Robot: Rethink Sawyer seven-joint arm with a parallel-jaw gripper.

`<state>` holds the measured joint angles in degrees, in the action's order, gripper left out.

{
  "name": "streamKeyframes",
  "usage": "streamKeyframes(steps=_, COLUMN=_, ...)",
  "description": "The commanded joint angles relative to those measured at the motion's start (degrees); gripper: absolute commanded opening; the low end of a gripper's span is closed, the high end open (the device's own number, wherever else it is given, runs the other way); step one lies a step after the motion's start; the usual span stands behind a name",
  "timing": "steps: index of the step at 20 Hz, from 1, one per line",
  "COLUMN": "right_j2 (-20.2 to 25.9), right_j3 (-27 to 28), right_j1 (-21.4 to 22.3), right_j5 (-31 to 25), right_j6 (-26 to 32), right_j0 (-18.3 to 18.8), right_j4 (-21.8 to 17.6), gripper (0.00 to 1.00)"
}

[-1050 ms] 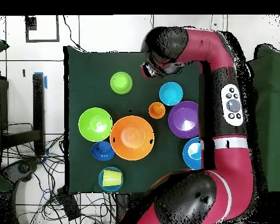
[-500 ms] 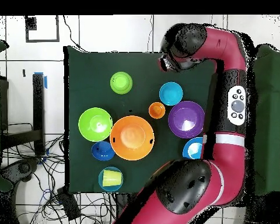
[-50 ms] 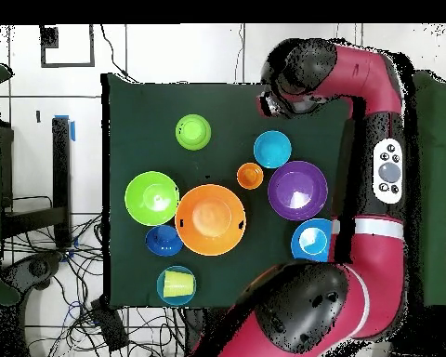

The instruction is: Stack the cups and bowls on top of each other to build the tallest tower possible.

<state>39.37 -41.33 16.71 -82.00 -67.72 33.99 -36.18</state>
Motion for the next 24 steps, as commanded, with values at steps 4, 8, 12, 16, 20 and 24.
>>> streamKeyframes(steps=4, right_j2=-3.3, right_j3=-13.3, right_j1=7.1, right_j5=4.6, right_j6=13.0, right_j0=3.4, right_j4=-0.8, gripper=1.00)
streamKeyframes(steps=8, right_j2=-2.6, right_j3=-13.8, right_j1=5.3, right_j5=6.3, right_j6=13.8, right_j0=4.3, right_j4=-2.0, gripper=1.00)
streamKeyframes(steps=12, right_j2=-2.3, right_j3=-14.1, right_j1=3.8, right_j5=9.3, right_j6=14.0, right_j0=4.3, right_j4=-3.3, gripper=1.00)
streamKeyframes(steps=16, right_j2=-2.6, right_j3=-16.0, right_j1=3.7, right_j5=11.7, right_j6=12.9, right_j0=4.2, right_j4=-3.9, gripper=1.00)
streamKeyframes(steps=20, right_j2=-3.3, right_j3=-18.5, right_j1=4.4, right_j5=14.9, right_j6=11.4, right_j0=4.1, right_j4=-4.3, gripper=1.00)
streamKeyframes(steps=24, right_j2=-3.9, right_j3=-21.4, right_j1=5.5, right_j5=16.9, right_j6=9.5, right_j0=4.1, right_j4=-4.0, gripper=1.00)
